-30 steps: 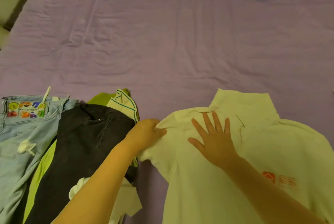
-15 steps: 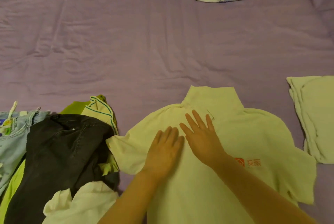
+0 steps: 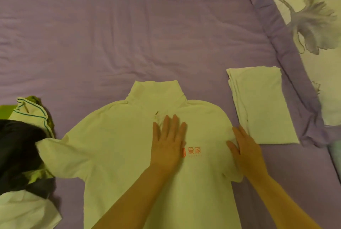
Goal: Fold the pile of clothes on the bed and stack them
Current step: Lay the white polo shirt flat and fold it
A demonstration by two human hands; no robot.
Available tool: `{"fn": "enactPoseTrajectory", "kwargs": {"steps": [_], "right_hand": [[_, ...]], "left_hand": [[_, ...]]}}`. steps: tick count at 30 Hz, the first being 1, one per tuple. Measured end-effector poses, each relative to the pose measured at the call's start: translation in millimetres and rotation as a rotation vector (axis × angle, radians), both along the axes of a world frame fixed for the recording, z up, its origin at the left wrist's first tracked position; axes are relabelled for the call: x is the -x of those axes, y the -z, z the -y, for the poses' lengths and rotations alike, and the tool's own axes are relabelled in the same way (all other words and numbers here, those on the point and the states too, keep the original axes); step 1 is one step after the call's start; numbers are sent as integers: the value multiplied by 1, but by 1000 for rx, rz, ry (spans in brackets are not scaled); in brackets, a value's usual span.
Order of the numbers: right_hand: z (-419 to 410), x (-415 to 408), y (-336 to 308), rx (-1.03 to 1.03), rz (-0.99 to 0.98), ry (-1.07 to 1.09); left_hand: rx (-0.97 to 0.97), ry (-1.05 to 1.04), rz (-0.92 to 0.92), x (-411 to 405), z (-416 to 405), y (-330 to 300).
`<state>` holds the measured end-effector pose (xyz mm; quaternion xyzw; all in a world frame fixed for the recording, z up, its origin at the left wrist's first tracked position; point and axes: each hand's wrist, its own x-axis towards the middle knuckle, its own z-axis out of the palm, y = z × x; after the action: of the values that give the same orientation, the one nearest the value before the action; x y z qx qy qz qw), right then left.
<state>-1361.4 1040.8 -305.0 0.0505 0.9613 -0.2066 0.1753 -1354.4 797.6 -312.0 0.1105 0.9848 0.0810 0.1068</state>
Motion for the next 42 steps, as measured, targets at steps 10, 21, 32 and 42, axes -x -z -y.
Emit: {"fn": "enactPoseTrajectory", "kwargs": {"steps": [10,21,32,42], "right_hand": [[-21,21,-19,703,218,355],[-49,26,-22,746,335,382],[-69,10,2,506,-65,653],[-31,6,-11,244,-250,297]], "left_hand": [[78,149,317,61,-64,8],[90,-22,379,98,-82,10],[64,-56,286,91,-84,27],[68,34,127,49,-64,32]]}}
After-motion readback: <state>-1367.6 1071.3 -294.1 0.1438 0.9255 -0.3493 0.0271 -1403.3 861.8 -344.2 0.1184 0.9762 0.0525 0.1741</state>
